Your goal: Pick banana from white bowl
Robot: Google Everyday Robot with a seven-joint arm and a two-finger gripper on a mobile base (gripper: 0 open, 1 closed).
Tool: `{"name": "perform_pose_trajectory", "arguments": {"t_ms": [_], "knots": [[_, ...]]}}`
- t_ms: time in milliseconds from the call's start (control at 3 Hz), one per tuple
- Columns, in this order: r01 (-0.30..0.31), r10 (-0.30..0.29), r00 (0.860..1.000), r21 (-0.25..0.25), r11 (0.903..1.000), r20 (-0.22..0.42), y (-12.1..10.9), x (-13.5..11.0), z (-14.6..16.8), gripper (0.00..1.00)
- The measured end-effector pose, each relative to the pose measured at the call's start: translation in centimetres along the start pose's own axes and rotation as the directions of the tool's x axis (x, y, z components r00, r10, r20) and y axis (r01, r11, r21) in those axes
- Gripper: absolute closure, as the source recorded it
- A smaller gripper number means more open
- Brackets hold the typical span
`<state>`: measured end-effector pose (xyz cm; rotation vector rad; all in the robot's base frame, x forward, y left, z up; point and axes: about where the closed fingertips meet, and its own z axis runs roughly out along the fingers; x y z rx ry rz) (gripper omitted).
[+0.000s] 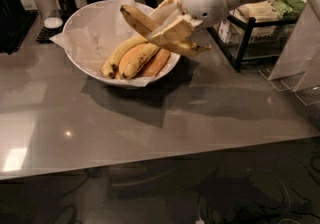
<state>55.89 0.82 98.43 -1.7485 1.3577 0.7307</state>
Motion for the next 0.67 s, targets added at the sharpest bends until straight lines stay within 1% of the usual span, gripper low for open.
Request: {"name": "perform_pose_trajectory", "arguments": {"t_ms": [333,667], "knots": [[-0.057,0.057,0.998,0.022,0.9981,0.01,3.78,0.43,-1.16,1.0],[-0.057,0.057,0.998,0.022,0.9981,0.01,3.78,0.42,-1.16,1.0]]}}
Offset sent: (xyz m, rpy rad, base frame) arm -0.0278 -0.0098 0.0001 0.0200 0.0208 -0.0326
